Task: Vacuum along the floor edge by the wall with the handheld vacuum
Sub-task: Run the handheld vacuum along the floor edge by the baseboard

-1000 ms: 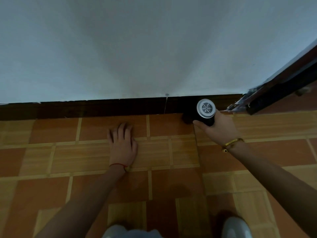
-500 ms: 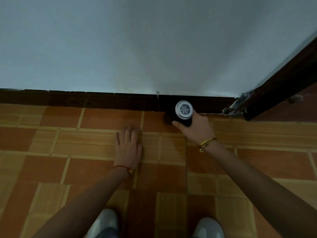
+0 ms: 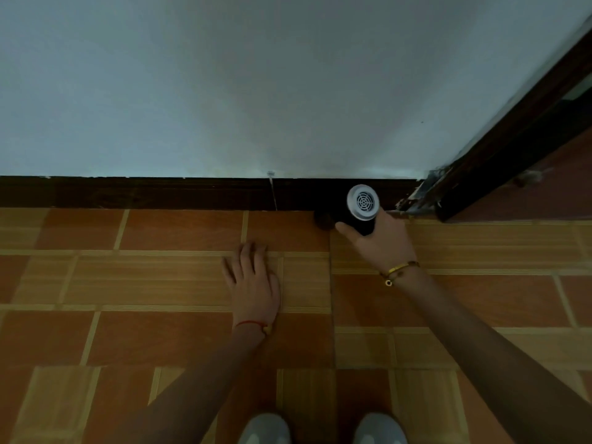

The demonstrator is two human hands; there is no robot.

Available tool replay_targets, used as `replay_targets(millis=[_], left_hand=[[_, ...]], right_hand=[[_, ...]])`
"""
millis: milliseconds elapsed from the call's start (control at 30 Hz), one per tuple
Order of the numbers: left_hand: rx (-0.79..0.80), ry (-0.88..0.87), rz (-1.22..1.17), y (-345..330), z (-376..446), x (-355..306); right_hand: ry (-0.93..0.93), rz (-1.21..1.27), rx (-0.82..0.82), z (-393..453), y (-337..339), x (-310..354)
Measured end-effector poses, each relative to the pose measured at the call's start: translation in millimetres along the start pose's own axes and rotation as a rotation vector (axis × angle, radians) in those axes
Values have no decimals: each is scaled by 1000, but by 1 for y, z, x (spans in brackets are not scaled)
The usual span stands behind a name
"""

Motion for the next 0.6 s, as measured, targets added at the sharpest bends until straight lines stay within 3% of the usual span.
replay_targets(millis=[367, 600], left_hand=[[-34, -23, 0, 1, -1, 1], [-37, -26, 3, -2, 0, 2]], right_hand=[[73, -18, 154, 5, -39, 48], [-29, 13, 1, 0, -3, 2]])
Point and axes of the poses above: each hand's wrist, its own z-axis towards the middle knuckle, its own y-axis out of the back of the hand, x = y × z, the point moved 4 cm from there along z, towards the middle knuckle, and after that the axes turned 4 degrees about -y, right-handed, at the moved point
